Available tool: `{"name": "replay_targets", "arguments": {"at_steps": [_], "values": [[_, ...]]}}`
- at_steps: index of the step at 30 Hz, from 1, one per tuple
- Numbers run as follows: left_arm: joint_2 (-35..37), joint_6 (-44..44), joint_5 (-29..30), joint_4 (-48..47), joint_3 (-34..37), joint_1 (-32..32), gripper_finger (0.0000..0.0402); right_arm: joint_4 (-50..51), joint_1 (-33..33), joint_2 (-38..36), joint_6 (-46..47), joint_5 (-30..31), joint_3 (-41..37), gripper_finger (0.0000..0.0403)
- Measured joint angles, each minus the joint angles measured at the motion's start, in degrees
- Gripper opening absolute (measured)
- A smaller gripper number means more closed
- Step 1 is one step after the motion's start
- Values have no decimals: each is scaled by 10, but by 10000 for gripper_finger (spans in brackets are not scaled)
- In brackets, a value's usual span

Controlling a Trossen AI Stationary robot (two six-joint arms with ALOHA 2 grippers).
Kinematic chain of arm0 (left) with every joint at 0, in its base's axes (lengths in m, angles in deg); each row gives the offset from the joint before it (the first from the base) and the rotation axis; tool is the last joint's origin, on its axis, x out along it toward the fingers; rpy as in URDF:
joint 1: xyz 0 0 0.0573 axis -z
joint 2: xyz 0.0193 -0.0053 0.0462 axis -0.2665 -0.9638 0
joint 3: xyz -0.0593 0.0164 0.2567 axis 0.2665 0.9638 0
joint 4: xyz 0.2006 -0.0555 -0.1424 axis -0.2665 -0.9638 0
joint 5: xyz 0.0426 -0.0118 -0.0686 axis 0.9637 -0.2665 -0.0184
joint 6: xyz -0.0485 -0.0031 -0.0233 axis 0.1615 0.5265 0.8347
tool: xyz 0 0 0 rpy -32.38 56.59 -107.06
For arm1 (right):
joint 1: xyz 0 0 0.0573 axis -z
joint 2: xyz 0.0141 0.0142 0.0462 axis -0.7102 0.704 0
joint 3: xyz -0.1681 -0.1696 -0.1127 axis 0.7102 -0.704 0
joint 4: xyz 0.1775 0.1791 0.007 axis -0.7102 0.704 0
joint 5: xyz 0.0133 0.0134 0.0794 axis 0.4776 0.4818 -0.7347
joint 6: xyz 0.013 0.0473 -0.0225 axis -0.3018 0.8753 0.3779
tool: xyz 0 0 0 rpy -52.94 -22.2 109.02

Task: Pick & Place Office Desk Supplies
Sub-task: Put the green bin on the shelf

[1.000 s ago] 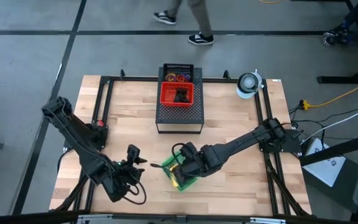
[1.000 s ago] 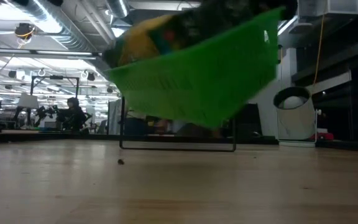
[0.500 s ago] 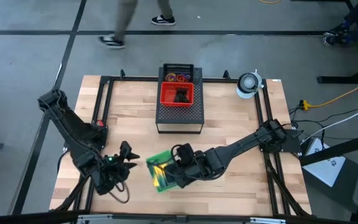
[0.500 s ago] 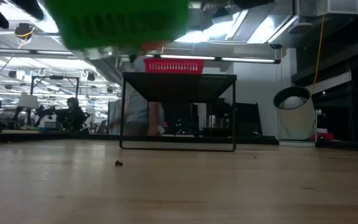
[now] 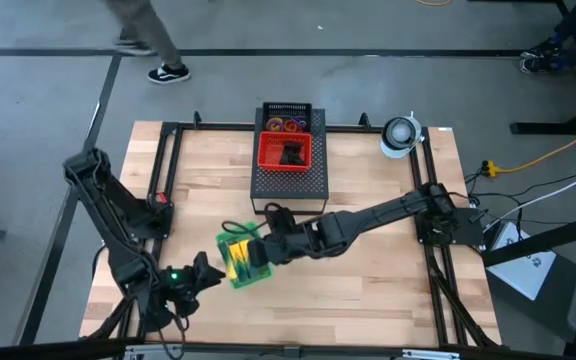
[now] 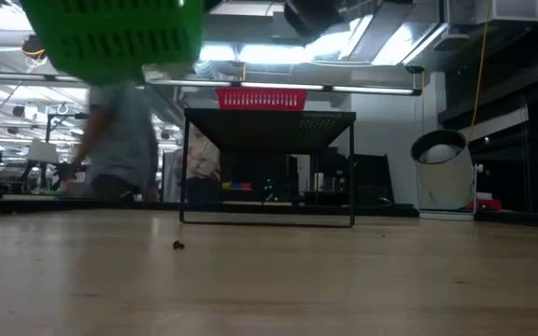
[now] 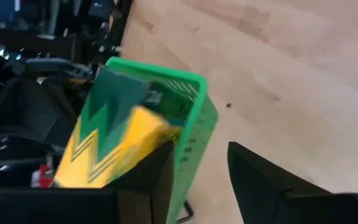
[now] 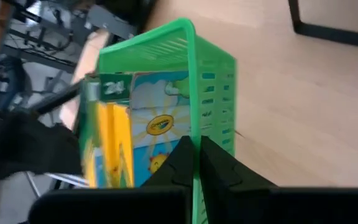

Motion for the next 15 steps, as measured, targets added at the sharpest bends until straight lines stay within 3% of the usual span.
{"name": "replay_targets", "arguments": {"at_steps": [9, 15], "values": [[-11, 14, 15, -20, 0, -43, 127, -9, 5, 0, -18, -18, 0, 7], [-11, 27, -59, -45, 0, -87, 132, -16, 5, 0, -31, -20, 0, 7]]}}
